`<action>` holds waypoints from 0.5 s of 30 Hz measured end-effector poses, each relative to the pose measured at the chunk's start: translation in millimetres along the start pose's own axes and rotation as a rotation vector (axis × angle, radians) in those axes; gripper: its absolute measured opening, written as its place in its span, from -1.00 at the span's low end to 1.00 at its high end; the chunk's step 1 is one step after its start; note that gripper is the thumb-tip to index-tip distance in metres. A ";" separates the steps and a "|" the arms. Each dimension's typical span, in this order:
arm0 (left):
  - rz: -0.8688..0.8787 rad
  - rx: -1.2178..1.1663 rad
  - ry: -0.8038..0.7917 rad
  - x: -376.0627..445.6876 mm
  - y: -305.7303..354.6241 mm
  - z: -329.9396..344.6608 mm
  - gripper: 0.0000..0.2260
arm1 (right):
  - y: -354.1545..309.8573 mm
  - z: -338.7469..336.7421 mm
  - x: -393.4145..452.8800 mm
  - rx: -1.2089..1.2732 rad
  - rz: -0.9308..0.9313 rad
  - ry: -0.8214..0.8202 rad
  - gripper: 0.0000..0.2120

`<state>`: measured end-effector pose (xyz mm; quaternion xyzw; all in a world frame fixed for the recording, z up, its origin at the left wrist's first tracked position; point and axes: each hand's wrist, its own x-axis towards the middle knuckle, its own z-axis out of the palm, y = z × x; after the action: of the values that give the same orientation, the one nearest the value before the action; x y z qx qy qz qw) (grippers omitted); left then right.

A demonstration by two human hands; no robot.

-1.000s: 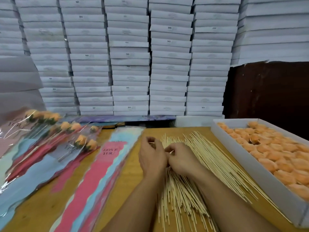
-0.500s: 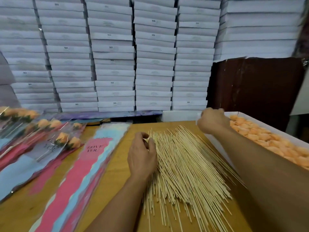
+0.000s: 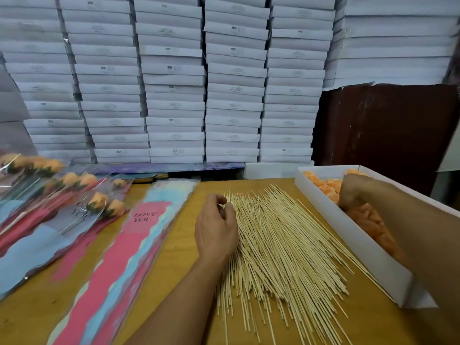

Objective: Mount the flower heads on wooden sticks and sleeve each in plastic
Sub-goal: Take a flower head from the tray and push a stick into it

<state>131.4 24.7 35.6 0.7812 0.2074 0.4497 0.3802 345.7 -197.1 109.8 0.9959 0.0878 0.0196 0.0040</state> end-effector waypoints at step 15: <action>0.047 -0.113 -0.060 0.0 2.2 0.0 -0.97 | -8.7 -35.5 -40.8 0.234 -0.036 0.376 -0.69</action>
<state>131.4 23.3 37.2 0.7762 0.1518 0.4461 0.4189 302.6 -195.6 143.7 0.9667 0.1063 0.1944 -0.1278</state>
